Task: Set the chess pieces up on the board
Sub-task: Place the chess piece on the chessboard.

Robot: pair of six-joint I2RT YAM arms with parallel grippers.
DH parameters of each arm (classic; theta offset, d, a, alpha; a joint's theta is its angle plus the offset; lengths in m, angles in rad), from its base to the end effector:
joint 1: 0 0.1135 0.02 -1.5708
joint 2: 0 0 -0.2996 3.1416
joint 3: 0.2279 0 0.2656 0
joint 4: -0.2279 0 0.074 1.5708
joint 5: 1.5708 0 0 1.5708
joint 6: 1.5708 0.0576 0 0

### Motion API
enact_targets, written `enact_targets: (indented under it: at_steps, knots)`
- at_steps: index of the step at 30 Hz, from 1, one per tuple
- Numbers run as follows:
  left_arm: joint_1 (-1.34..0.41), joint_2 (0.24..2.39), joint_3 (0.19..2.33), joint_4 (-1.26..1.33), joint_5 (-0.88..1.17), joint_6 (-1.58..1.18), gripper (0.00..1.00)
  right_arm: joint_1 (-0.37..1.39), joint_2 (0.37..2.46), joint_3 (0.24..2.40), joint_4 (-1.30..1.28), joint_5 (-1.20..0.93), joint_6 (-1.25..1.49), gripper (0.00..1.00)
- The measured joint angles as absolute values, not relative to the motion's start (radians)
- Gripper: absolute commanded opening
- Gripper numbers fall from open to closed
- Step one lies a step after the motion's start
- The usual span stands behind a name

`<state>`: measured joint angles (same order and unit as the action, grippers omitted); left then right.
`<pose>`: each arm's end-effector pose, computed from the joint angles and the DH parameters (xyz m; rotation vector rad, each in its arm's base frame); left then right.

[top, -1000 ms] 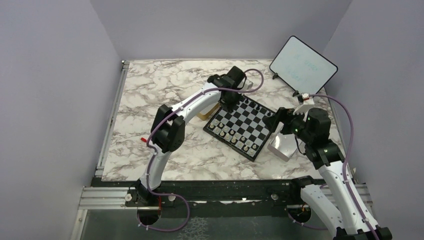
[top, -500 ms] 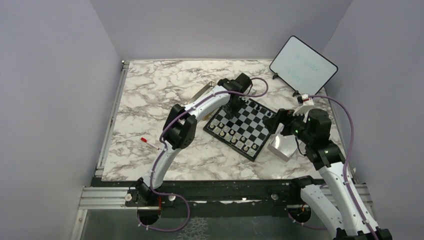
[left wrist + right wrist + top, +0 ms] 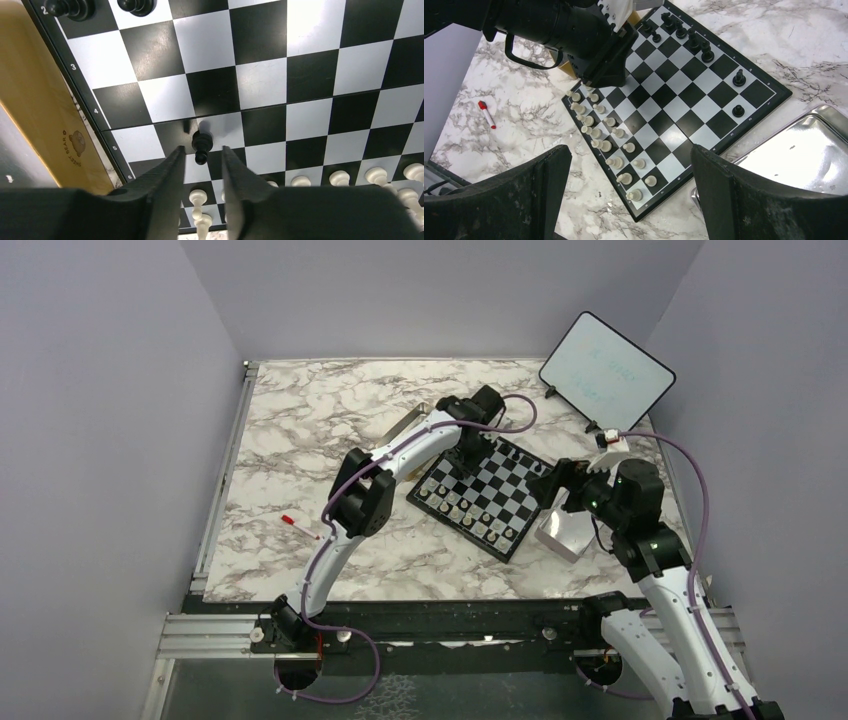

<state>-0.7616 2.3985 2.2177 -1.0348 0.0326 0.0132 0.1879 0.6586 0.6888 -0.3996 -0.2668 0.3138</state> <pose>0.3980 -0.3821 0.2053 1.0707 2.6023 -0.2273 0.1550 0.0449 0.3179 -0.0567 1.9716 0.5894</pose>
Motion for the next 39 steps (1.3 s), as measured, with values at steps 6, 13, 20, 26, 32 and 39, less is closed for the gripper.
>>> enact_targets:
  at_steps: [6,13,20,26,32,39]
  knots:
    - [-0.758,2.395,2.233,-1.031,0.057,0.019,0.53,0.188,0.659,0.689,-0.406,-0.268,0.327,1.0]
    - [-0.717,2.266,2.144,-0.922,0.089,-0.031,0.75,0.188,0.63,0.662,-0.41,-0.227,0.398,1.0]
    - [-0.575,1.876,1.803,-0.65,0.15,-0.117,0.92,0.188,0.576,0.626,-0.389,-0.232,0.405,0.91]
    - [-0.475,1.624,1.513,-0.474,0.164,-0.138,0.99,0.188,0.601,0.592,-0.324,-0.304,0.418,0.76]
    - [-0.464,1.444,1.305,-0.445,0.167,-0.11,0.99,0.188,0.786,0.57,-0.27,-0.375,0.453,0.62]
    - [-0.457,1.118,1.086,-0.402,0.136,-0.076,0.99,0.243,0.981,0.591,-0.231,-0.343,0.471,0.54]
